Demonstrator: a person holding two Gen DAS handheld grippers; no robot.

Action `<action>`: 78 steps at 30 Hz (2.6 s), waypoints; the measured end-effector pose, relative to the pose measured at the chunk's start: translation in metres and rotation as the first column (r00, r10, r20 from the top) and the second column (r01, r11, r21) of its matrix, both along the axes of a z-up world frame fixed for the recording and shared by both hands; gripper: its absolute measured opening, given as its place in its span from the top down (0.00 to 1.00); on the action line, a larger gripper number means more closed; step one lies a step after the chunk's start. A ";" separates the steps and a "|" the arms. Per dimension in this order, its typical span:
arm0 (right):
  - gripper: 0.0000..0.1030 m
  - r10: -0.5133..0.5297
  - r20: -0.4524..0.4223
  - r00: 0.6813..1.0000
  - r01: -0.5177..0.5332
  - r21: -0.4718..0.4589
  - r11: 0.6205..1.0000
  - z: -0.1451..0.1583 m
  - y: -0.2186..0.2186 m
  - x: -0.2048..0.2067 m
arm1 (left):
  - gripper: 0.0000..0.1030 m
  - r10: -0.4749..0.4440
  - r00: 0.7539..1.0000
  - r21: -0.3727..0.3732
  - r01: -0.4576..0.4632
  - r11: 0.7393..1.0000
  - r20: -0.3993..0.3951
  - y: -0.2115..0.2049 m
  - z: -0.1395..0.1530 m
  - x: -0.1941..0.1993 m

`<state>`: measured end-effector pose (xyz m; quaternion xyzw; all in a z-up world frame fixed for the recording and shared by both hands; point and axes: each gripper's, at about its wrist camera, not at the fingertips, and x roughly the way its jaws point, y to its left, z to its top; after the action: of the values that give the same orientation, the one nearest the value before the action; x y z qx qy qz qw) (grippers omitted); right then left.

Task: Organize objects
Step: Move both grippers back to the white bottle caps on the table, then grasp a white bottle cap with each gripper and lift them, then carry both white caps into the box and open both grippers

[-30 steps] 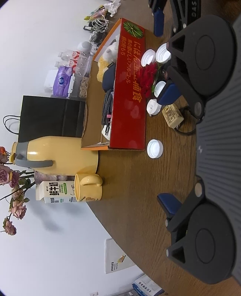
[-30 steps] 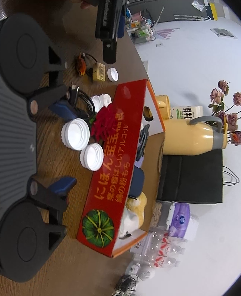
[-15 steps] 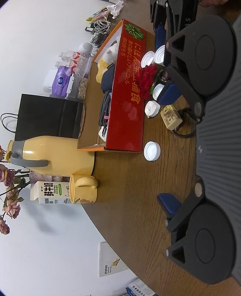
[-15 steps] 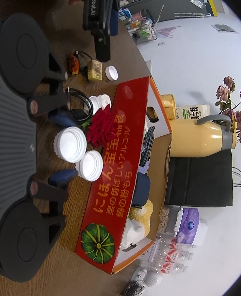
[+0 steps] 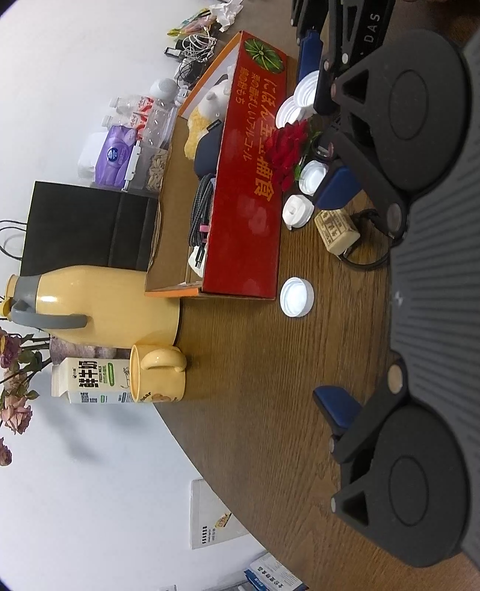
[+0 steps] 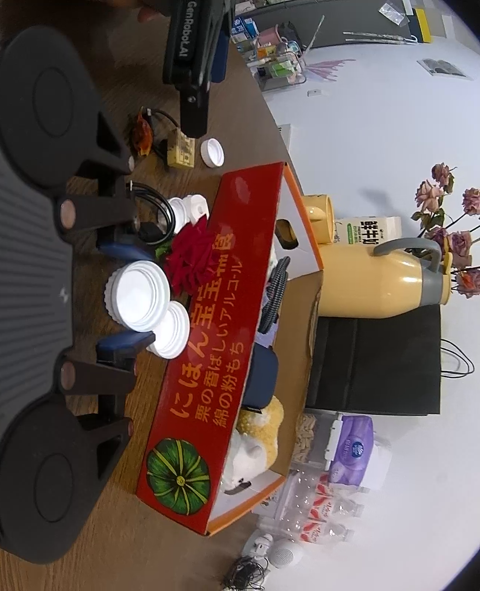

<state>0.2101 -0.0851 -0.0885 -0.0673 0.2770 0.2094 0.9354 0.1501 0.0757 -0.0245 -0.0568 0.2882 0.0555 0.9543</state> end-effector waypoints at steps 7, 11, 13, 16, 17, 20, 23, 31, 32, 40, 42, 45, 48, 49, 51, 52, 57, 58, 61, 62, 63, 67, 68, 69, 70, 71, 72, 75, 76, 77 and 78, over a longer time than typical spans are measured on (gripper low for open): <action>0.62 -0.039 0.044 0.998 0.039 0.004 0.999 0.004 -0.010 -0.003 | 0.00 0.002 1.000 0.014 -0.002 1.000 -0.018 -0.001 0.012 0.006; 0.62 -0.049 0.052 0.997 0.048 0.019 0.999 0.005 -0.016 -0.002 | 0.00 0.003 1.000 0.045 -0.002 0.999 -0.017 -0.003 0.023 0.014; 0.62 -0.055 0.057 0.997 0.053 0.025 0.998 0.006 -0.018 -0.002 | 0.00 0.005 0.999 0.055 -0.003 0.999 -0.036 -0.002 0.026 0.023; 0.62 -0.083 0.075 0.994 0.080 0.049 0.996 0.009 -0.025 -0.003 | 0.00 0.026 0.997 0.080 -0.021 0.997 -0.067 -0.002 0.028 0.040; 0.62 -0.092 0.081 0.992 0.088 0.057 0.995 0.010 -0.028 -0.003 | 0.00 0.029 0.997 0.083 -0.023 0.996 -0.074 -0.002 0.028 0.046; 0.62 -0.111 0.076 0.991 0.106 0.071 0.992 0.010 -0.032 0.000 | 0.00 0.035 0.994 0.071 -0.028 0.997 -0.099 -0.001 0.020 0.059; 0.62 -0.111 0.068 0.991 0.106 0.077 0.991 0.009 -0.034 0.002 | 0.00 0.048 0.993 0.055 -0.042 0.998 -0.109 0.000 0.006 0.066; 0.62 -0.108 0.050 0.993 0.102 0.106 0.989 0.007 -0.036 0.005 | 0.45 0.028 0.990 0.064 -0.019 0.998 -0.136 0.000 -0.010 0.070; 0.62 -0.107 0.049 0.993 0.101 0.106 0.989 0.007 -0.036 0.005 | 0.51 0.024 0.991 0.079 -0.013 0.997 -0.131 -0.002 -0.010 0.069; 0.62 -0.106 0.042 0.994 0.101 0.103 0.990 0.005 -0.035 0.005 | 0.71 -0.006 0.993 0.091 0.017 0.996 -0.121 -0.007 -0.008 0.065; 0.62 -0.106 0.042 0.994 0.101 0.102 0.990 0.005 -0.035 0.005 | 0.71 -0.005 0.993 0.091 0.016 0.996 -0.119 -0.007 -0.007 0.065; 0.62 -0.105 0.044 0.994 0.100 0.105 0.989 0.005 -0.035 0.005 | 0.71 -0.005 0.994 0.091 0.016 0.996 -0.113 -0.007 -0.007 0.064; 0.62 -0.105 0.041 0.994 0.100 0.105 0.989 0.004 -0.035 0.006 | 0.71 0.001 0.996 0.088 0.007 0.996 -0.091 -0.006 -0.004 0.061; 0.62 -0.106 0.042 0.993 0.101 0.106 0.989 0.004 -0.035 0.006 | 0.71 0.004 0.997 0.087 0.002 0.996 -0.078 -0.006 -0.003 0.059; 0.62 -0.105 0.049 0.993 0.100 0.107 0.989 0.005 -0.035 0.005 | 0.71 0.011 0.999 0.080 -0.006 0.997 -0.052 -0.005 0.001 0.054; 0.62 -0.105 0.053 0.993 0.099 0.106 0.989 0.005 -0.035 0.005 | 0.71 0.014 0.999 0.076 -0.010 0.997 -0.043 -0.005 0.003 0.052; 0.62 -0.103 0.074 0.992 0.094 0.116 0.989 0.009 -0.035 0.002 | 0.71 0.031 1.000 0.056 -0.030 0.998 -0.003 -0.006 0.013 0.043; 0.62 -0.102 0.082 0.991 0.092 0.120 0.988 0.011 -0.035 0.000 | 0.71 0.032 0.999 0.051 -0.032 0.998 0.006 -0.006 0.015 0.041; 0.62 -0.098 0.114 0.989 0.083 0.128 0.988 0.019 -0.035 -0.006 | 0.71 0.037 0.998 0.022 -0.038 0.999 0.047 -0.009 0.027 0.034; 0.62 -0.094 0.122 0.988 0.079 0.129 0.989 0.022 -0.035 -0.007 | 0.71 0.032 0.997 0.015 -0.033 0.999 0.063 -0.012 0.032 0.032; 0.62 -0.090 0.132 0.987 0.073 0.127 0.989 0.026 -0.034 -0.008 | 0.71 0.024 0.996 0.012 -0.025 1.000 0.082 -0.015 0.038 0.030; 0.62 -0.080 0.175 0.981 0.059 0.123 0.991 0.043 -0.032 -0.009 | 0.71 -0.010 0.990 0.017 0.008 1.000 0.140 -0.031 0.061 0.032; 0.62 -0.080 0.187 0.979 0.058 0.123 0.991 0.048 -0.032 -0.007 | 0.71 -0.016 0.988 0.018 0.013 1.000 0.154 -0.034 0.066 0.034; 0.62 -0.081 0.197 0.977 0.057 0.122 0.991 0.052 -0.031 -0.005 | 0.71 -0.022 0.985 0.019 0.019 1.000 0.168 -0.038 0.072 0.037; 0.62 -0.082 0.207 0.975 0.057 0.120 0.991 0.057 -0.031 -0.002 | 0.71 -0.025 0.983 0.019 0.022 1.000 0.180 -0.041 0.077 0.040; 0.62 -0.083 0.222 0.971 0.058 0.115 0.992 0.061 -0.030 0.000 | 0.71 -0.029 0.981 0.020 0.026 0.999 0.190 -0.045 0.082 0.045; 0.62 -0.084 0.236 0.968 0.059 0.111 0.992 0.066 -0.028 0.003 | 0.71 -0.033 0.980 0.021 0.030 0.999 0.197 -0.048 0.086 0.049; 0.62 -0.089 0.266 0.960 0.061 0.109 0.992 0.078 -0.024 0.016 | 0.71 -0.030 0.978 0.025 0.025 0.999 0.209 -0.057 0.094 0.067; 0.62 -0.092 0.271 0.958 0.064 0.112 0.992 0.082 -0.023 0.022 | 0.71 -0.024 0.977 0.018 0.020 1.000 0.212 -0.059 0.096 0.074; 0.62 -0.097 0.273 0.957 0.067 0.116 0.991 0.084 -0.021 0.029 | 0.71 -0.012 0.976 0.004 0.011 1.000 0.216 -0.061 0.099 0.082; 0.62 -0.105 0.274 0.956 0.073 0.122 0.990 0.085 -0.020 0.035 | 0.71 -0.002 0.975 -0.002 0.002 1.000 0.220 -0.062 0.099 0.088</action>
<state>0.2451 -0.1053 -0.0031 -0.0319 0.1329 0.1704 0.9759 0.2383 0.0135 0.0749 -0.0635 0.1809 0.0477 0.9803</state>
